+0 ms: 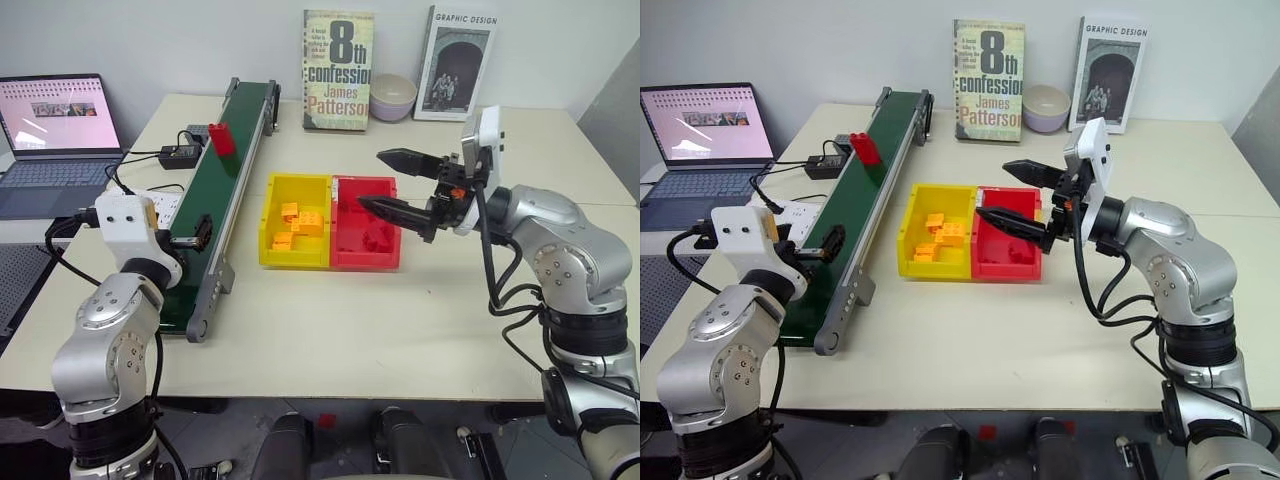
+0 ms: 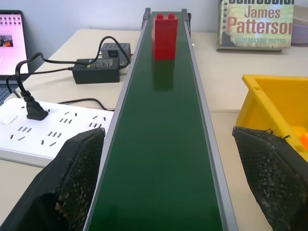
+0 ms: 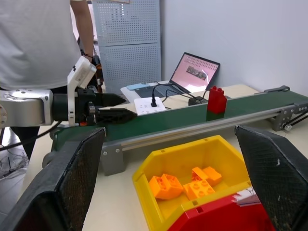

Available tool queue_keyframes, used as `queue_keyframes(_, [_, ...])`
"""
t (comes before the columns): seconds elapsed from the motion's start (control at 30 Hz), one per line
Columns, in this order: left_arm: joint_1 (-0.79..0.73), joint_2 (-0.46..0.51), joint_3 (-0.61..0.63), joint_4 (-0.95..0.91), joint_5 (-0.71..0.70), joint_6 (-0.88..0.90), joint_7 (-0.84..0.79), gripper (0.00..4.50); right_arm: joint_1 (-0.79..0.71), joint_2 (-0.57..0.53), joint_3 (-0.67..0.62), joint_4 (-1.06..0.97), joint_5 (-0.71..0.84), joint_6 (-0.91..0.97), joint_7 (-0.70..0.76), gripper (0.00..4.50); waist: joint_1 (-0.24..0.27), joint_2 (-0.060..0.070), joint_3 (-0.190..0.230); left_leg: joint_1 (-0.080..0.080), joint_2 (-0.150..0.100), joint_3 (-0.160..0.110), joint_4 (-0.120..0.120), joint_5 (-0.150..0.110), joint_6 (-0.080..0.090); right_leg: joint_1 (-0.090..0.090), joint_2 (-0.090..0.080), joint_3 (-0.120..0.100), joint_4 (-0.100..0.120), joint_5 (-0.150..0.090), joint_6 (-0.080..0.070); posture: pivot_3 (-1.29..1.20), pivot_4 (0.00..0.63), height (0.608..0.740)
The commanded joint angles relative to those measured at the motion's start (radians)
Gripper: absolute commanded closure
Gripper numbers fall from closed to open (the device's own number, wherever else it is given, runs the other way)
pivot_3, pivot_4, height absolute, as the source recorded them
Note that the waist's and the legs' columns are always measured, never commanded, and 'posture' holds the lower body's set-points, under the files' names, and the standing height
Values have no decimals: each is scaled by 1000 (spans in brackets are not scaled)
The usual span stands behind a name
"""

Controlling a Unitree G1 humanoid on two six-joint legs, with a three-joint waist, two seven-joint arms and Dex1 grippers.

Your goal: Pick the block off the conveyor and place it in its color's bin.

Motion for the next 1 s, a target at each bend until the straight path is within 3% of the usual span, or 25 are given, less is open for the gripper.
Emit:
queue_keyframes(0.03, [-30, 8, -12, 18, 23, -34, 11, 76, -22, -24, -5, -69, 42, 19, 25, 0, 0, 0, 0, 0, 0, 0, 0, 0, 0, 0, 0, 0, 0, 0, 0, 0, 150, 740])
queue_keyframes(0.33, [-85, -15, -48, 86, 41, -59, 21, 76, -14, -73, 43, -98, 79, 23, 146, 0, 0, 0, 0, 0, 0, 0, 0, 0, 0, 0, 0, -1, 0, 0, 0, 0, 150, 740])
queue_keyframes(0.73, [-113, -46, -95, 192, 96, -120, 50, 76, 33, -118, 83, -90, -5, -34, 176, 0, 2, 0, 0, 0, 0, 0, 0, 0, 0, 0, 0, 0, 0, 0, 0, 0, 150, 740])
queue_keyframes(1.0, [-118, -49, -93, 229, 108, -141, 52, 76, -41, -92, 54, -103, 62, 35, 135, 0, 1, 0, 0, 0, 0, 0, -1, 0, 0, 0, 0, 0, 0, 0, 0, 0, 150, 740])
